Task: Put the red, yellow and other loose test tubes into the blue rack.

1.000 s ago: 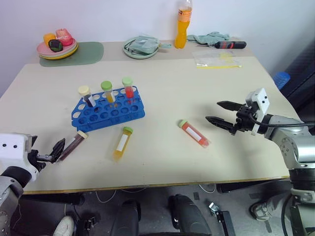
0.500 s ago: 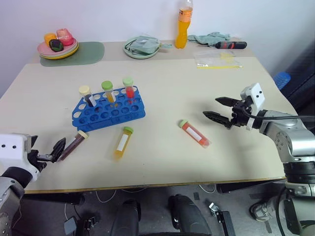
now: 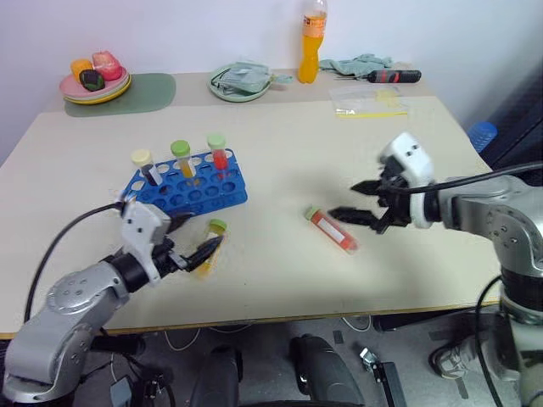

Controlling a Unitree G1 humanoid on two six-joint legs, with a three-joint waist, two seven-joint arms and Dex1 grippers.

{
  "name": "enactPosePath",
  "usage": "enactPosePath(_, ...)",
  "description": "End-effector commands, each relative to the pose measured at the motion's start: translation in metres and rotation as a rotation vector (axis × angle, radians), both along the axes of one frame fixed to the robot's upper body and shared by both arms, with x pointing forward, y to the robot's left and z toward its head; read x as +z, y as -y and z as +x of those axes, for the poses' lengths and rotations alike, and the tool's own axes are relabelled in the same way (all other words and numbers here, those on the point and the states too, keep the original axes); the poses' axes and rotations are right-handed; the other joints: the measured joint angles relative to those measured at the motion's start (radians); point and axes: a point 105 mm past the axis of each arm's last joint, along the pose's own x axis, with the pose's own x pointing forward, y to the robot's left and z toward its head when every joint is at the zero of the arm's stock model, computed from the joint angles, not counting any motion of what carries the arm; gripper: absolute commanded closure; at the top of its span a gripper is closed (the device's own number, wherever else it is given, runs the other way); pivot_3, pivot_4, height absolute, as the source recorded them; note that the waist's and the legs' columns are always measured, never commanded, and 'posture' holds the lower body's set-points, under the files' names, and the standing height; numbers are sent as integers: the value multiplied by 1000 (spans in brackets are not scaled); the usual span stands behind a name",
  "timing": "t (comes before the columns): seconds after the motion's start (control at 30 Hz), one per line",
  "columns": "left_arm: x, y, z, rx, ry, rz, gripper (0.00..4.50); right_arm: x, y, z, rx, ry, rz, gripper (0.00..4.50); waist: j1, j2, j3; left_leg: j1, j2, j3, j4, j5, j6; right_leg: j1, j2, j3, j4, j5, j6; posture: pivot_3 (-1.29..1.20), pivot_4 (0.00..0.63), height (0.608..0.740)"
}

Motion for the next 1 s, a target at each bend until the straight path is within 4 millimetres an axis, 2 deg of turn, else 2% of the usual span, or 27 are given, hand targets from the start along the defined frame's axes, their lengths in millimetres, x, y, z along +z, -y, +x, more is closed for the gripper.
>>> enactPosePath(0.03,-6,16,-4,-116,4,37,166,-6,0,17,-99,9,-108,0,2,0,0,0,0,0,0,0,0,0,0,0,0,0,0,0,150,740)
enactPosePath(0.2,-16,27,-7,-165,-14,48,166,-12,-8,32,-134,-38,-163,0,0,0,0,-1,0,0,0,0,0,-1,-1,0,-1,0,0,0,150,740)
enactPosePath(0.3,-19,35,-11,-175,-10,41,166,-24,-7,38,-171,-124,-189,0,0,0,0,-1,0,0,0,-1,1,-1,0,0,-1,0,0,0,150,740)
enactPosePath(0.5,-23,42,-17,-164,-10,24,166,-32,-6,39,-178,-234,-246,0,-1,0,0,-2,0,0,0,-1,2,-1,-1,0,-1,0,0,0,150,740)
enactPosePath(0.77,-24,41,-21,-148,-8,24,166,-43,-4,43,-221,-296,-299,0,1,0,0,-2,0,0,0,-1,2,-2,0,0,-1,0,0,0,150,740)
enactPosePath(0.9,-25,41,-21,-148,-8,28,0,-49,0,44,-249,-301,-322,1132,0,0,0,-2,0,0,0,-1,2,-2,0,0,-1,0,0,0,150,740)
enactPosePath(0.93,-25,41,-21,-148,-6,28,0,-50,0,44,-252,-302,-323,1808,0,0,0,-2,0,0,0,-1,2,-2,0,0,-1,0,0,0,150,740)
enactPosePath(1.0,-25,41,-20,-147,-5,28,0,-48,0,44,-250,-292,-326,2733,0,0,0,-2,0,0,0,-1,2,-2,0,0,-1,0,0,0,150,740)
